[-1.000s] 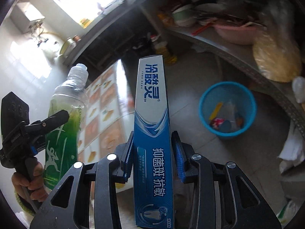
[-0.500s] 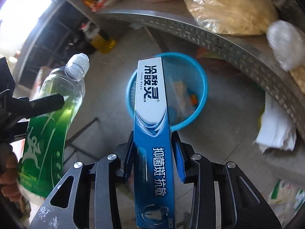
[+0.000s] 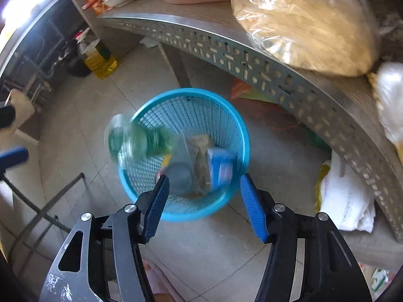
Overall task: Collect trash
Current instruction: 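Open both tools to drop the bottle and box into the wastebasket, then move both open tools back over the table toward the red snack bag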
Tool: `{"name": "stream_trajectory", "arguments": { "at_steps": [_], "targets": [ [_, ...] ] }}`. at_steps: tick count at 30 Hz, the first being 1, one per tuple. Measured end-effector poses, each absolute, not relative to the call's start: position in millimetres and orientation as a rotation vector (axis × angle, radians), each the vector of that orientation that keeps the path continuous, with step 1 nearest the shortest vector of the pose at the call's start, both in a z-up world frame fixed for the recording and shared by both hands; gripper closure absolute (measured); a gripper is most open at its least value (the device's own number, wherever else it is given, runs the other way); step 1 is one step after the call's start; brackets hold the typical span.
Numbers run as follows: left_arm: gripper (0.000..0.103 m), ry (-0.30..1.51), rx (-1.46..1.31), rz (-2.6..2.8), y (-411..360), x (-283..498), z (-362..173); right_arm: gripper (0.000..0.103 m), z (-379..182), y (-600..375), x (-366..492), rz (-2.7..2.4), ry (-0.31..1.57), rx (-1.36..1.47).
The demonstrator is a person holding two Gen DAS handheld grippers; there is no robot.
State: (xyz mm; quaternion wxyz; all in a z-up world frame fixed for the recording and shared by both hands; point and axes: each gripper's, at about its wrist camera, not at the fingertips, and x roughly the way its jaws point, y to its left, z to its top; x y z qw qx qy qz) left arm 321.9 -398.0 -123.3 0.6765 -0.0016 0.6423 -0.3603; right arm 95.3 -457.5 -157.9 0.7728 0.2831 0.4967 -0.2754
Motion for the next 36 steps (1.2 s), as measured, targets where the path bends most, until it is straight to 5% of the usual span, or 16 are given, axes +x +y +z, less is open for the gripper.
{"name": "stream_trajectory", "arguments": {
  "at_steps": [16,27,36],
  "targets": [
    [0.020,1.085,0.002,-0.842,-261.7,242.3,-2.1,0.042,-87.4,-400.1,44.6,-0.512,0.938,0.541],
    [0.009,0.884,-0.066,-0.644,-120.5,192.3,36.0,0.018,-2.5,-346.1,55.8,-0.284,0.782,0.459],
    [0.007,0.824,-0.098,-0.501,-34.0,169.3,36.7,0.011,39.9,-288.1,68.5,-0.103,0.731,0.378]
  ]
}}
